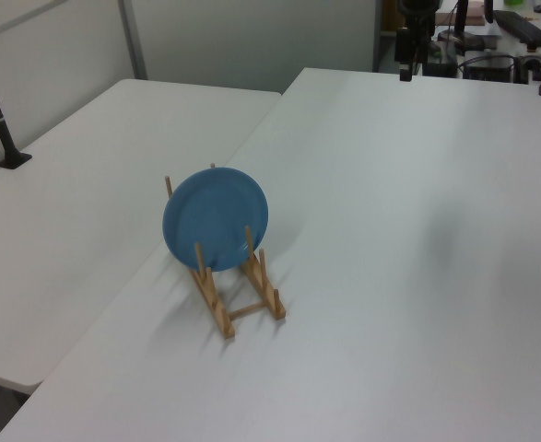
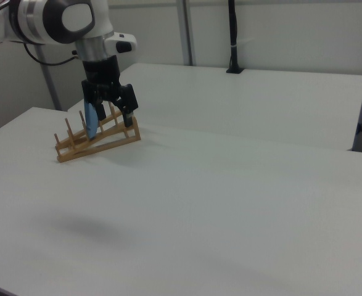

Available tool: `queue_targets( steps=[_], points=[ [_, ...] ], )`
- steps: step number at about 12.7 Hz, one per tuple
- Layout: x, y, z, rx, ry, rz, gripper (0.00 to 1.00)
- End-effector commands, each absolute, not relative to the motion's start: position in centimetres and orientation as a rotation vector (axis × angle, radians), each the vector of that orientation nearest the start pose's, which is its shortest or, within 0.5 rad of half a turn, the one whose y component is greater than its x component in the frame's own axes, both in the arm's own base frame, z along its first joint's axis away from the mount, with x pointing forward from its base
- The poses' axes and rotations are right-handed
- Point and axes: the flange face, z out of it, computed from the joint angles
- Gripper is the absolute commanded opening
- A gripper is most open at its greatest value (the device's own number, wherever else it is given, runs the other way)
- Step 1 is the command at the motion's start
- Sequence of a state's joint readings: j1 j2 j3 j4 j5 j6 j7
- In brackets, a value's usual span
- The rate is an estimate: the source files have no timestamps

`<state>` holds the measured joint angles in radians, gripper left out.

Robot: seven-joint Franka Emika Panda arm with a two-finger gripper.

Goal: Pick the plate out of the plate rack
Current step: 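Move the open gripper toward the blue plate in the wooden rack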

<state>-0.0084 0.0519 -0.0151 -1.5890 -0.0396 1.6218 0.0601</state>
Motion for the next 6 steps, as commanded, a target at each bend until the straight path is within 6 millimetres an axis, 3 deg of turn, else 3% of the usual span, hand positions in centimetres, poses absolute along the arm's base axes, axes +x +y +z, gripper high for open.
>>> queue_targets(
  steps=[1, 3, 6],
  points=[
    [57.8, 1.2, 60.7, -3.148, 0.04, -0.08, 1.0],
    [58.3, 4.1, 61.4, -3.141, -0.028, -0.174, 1.0],
    [59.6, 7.2, 60.6, -3.139, -0.102, -0.253, 1.0]
  ],
)
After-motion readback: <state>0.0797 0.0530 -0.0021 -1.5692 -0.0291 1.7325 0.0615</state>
